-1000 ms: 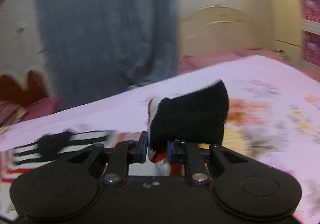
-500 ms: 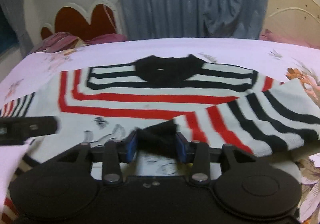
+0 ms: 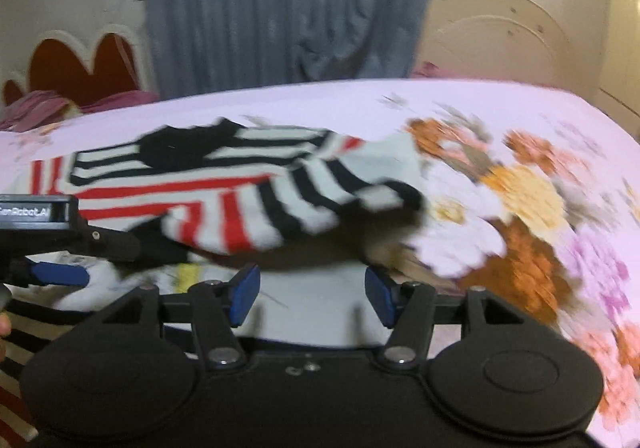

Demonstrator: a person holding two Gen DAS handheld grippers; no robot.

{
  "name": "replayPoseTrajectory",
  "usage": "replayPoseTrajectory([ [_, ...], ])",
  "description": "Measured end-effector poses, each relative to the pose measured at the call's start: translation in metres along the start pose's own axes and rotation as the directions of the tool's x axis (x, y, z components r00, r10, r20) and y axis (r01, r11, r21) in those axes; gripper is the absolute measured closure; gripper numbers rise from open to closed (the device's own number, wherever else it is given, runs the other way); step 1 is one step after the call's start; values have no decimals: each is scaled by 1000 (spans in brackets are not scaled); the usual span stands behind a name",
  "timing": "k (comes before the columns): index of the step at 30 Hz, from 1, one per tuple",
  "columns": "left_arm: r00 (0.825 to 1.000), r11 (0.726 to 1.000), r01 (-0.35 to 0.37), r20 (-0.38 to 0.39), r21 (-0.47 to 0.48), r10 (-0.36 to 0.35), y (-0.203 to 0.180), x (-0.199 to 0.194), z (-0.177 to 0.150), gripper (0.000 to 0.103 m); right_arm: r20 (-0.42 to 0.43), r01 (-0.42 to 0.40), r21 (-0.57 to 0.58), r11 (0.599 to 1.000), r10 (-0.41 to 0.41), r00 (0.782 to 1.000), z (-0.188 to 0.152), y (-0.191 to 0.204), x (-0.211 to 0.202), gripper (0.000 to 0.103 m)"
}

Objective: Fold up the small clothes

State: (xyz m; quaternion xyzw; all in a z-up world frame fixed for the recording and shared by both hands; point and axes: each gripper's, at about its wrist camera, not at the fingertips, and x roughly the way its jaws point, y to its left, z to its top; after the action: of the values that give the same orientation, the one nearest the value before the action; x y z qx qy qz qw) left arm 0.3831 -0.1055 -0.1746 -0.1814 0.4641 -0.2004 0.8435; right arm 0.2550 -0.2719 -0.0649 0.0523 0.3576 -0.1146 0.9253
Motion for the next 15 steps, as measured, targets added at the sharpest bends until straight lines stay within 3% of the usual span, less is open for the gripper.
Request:
replayPoseTrajectory([
  [3,1000,1000,6,16,5,-6,-1,7,1,43,-10,30,18,999,-30,999,-4,-12,5,46],
  [5,1000,1000,20,18,-4,-20,1,8,1,74,-16,38,35,999,-37,999,-3,-17,11,46],
  [7,999,999,47,15,-8,-47,6,7,1,92,-26,52,41,998,-51,998,-1,-20,19,46],
  [10,996,997,74,54,1,-74,2,1,4,97,-37,54,67,996,-52,998,2,-27,31,46],
  [15,976,995,104,191,7,-103,0,-37,21,97,-39,53,77,996,-51,998,13,-29,47,46],
])
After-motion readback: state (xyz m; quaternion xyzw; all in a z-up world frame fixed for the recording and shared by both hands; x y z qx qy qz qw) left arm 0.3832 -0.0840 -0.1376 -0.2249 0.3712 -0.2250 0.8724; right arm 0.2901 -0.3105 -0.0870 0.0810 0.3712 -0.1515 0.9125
